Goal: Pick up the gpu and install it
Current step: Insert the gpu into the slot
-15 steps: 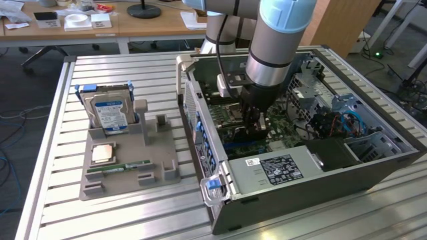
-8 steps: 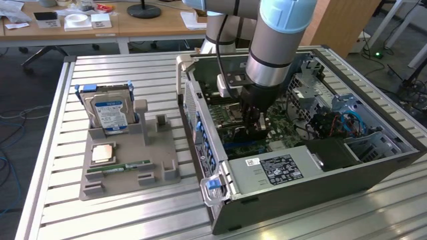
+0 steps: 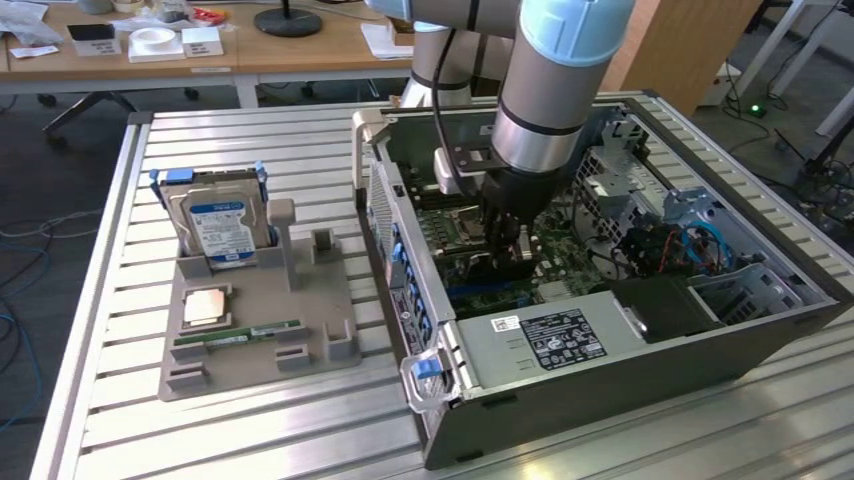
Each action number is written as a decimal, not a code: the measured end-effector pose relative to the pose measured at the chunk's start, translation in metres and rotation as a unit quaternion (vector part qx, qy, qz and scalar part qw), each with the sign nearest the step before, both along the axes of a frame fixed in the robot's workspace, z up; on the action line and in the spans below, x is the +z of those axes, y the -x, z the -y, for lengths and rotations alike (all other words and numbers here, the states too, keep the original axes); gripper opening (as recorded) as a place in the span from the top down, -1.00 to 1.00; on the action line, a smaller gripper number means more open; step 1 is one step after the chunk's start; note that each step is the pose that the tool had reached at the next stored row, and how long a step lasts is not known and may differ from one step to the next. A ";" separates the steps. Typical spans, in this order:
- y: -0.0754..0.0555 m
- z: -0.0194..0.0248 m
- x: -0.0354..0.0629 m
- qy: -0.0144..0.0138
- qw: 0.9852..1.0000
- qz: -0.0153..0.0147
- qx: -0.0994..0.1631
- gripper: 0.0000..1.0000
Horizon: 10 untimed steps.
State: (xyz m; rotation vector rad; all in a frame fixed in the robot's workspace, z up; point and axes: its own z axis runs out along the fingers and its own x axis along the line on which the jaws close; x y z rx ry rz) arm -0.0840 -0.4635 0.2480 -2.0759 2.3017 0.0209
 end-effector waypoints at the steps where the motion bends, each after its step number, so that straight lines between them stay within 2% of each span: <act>1: 0.000 0.0000 -0.0002 0.000 1.000 0.000 0.000 0.47; 5: 0.000 0.0002 -0.0032 0.001 1.000 0.000 0.000 0.47; 10: 0.000 0.0001 -0.0043 0.000 1.000 0.000 0.000 0.47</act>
